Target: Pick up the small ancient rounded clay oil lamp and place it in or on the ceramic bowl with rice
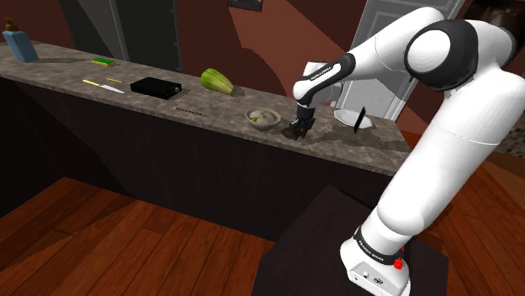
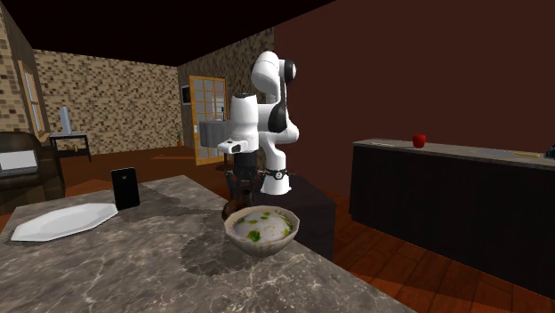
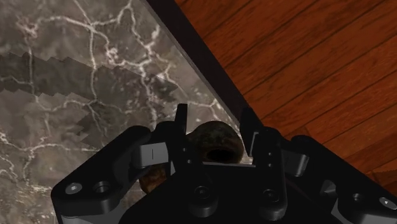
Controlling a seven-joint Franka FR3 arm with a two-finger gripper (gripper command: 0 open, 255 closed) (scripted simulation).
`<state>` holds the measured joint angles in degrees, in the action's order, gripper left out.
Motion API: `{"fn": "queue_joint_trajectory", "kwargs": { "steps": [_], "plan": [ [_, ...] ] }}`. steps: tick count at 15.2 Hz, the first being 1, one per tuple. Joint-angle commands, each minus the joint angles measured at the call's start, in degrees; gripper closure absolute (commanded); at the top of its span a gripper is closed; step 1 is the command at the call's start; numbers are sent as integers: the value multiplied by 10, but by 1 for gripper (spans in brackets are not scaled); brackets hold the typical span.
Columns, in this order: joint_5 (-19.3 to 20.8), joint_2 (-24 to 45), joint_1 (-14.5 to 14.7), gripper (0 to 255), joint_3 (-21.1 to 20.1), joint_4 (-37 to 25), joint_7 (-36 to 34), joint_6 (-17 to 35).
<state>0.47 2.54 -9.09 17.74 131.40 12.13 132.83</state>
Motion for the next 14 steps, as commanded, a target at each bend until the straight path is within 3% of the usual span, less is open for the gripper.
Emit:
{"fn": "queue_joint_trajectory", "kwargs": {
  "steps": [1, 14],
  "plan": [
    [5, -12, 1, 255, 0, -4, -4, -15],
    [23, -67, 2, 255, -3, -51, -16, -115]
  ]
}}
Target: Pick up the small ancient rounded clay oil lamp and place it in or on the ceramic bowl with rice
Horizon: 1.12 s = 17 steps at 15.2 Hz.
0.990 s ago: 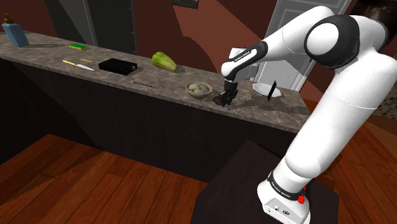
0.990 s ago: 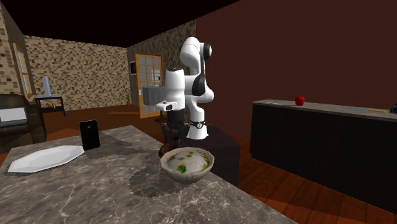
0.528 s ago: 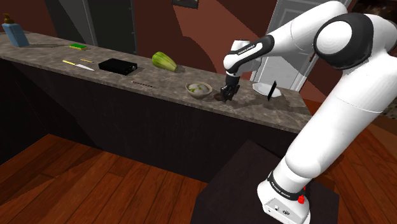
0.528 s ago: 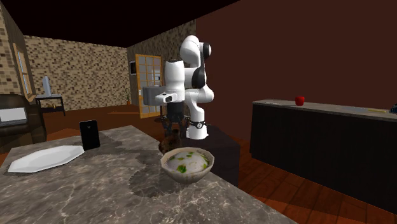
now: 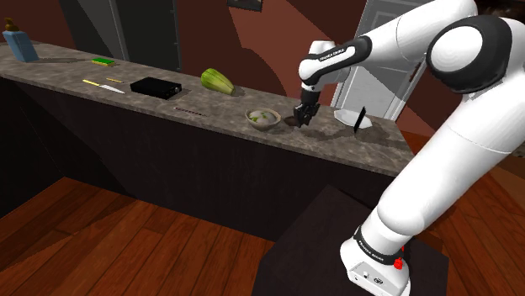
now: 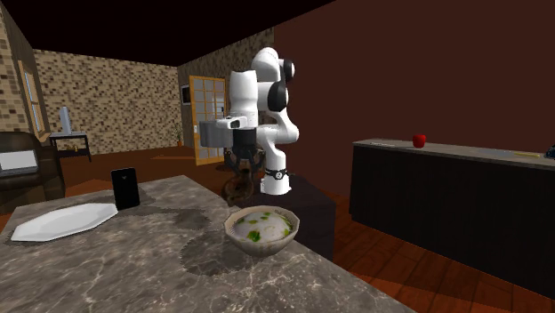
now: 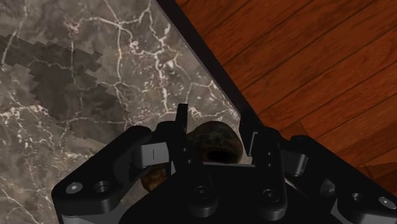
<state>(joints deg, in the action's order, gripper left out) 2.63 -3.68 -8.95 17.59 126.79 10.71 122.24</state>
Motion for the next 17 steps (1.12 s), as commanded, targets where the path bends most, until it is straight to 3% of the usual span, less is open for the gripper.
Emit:
{"fn": "queue_joint_trajectory", "kwargs": {
  "steps": [1, 10, 17],
  "plan": [
    [2, -8, 1, 255, -1, -9, -3, -17],
    [8, -30, 1, 255, -4, -51, -6, -80],
    [-33, 102, 25, 255, -27, -199, -35, -102]
  ]
}}
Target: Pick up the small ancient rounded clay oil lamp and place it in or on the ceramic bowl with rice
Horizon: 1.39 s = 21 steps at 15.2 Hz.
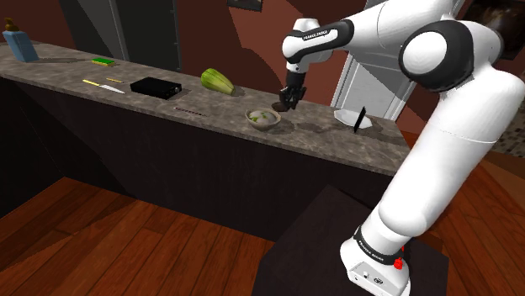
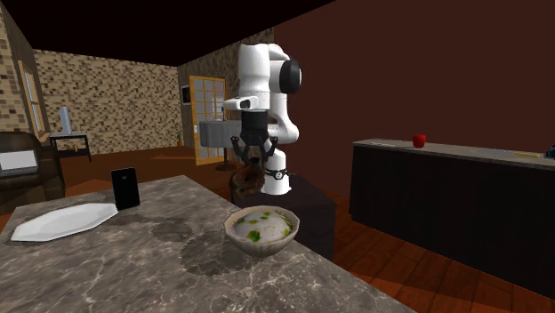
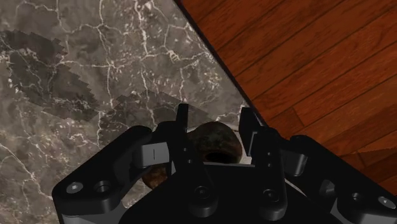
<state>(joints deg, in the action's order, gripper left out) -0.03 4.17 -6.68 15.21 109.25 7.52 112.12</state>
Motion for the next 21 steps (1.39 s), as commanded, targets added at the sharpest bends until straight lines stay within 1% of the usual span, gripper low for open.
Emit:
{"fn": "queue_joint_trajectory", "kwargs": {
  "steps": [1, 5, 6, 18, 21],
  "plan": [
    [-12, 43, 5, 255, -6, -48, -7, -6],
    [-30, 126, 11, 255, -18, -157, -24, -35],
    [-35, 155, 12, 255, -21, -199, -29, -48],
    [-42, 178, 12, 255, -24, -138, -26, 35],
    [-42, 178, 12, 255, -24, -138, -26, 35]
  ]
}}
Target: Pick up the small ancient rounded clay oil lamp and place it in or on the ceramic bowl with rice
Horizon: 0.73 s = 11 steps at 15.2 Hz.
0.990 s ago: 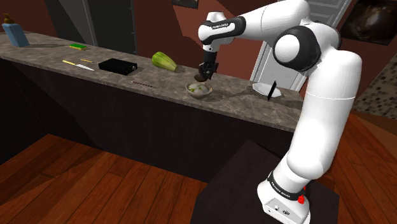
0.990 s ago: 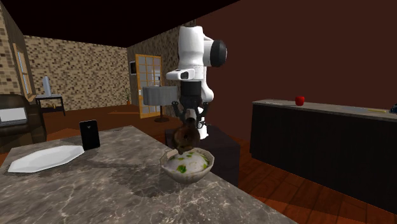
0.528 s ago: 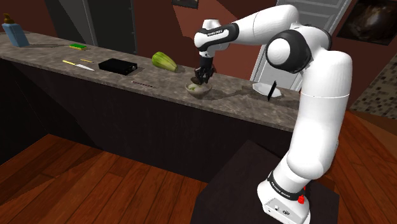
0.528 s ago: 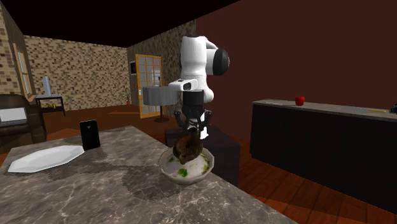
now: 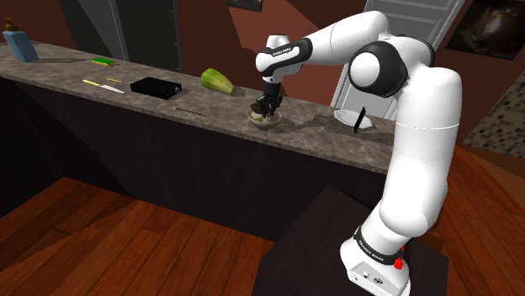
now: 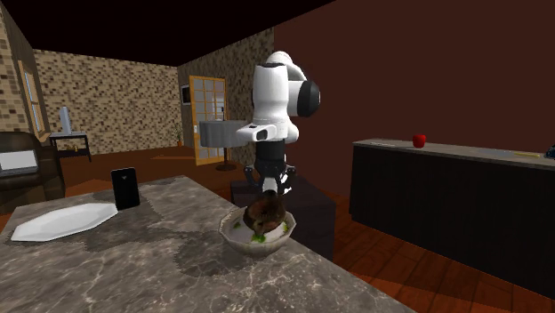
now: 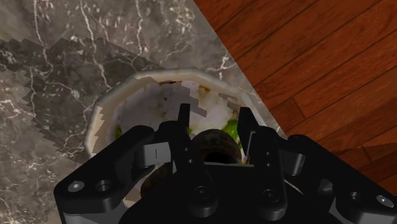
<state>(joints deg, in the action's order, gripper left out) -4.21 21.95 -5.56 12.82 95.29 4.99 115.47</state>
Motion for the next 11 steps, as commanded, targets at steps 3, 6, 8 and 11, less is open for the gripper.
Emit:
{"fn": "queue_joint_trajectory", "kwargs": {
  "steps": [3, 6, 8, 11],
  "plan": [
    [0, 0, 0, 255, 0, 1, 0, 1],
    [0, 0, 0, 0, 0, 1, 0, 1],
    [0, 0, 0, 0, 0, 1, 0, 1],
    [0, 0, 0, 0, 0, 1, 0, 1]
  ]
}}
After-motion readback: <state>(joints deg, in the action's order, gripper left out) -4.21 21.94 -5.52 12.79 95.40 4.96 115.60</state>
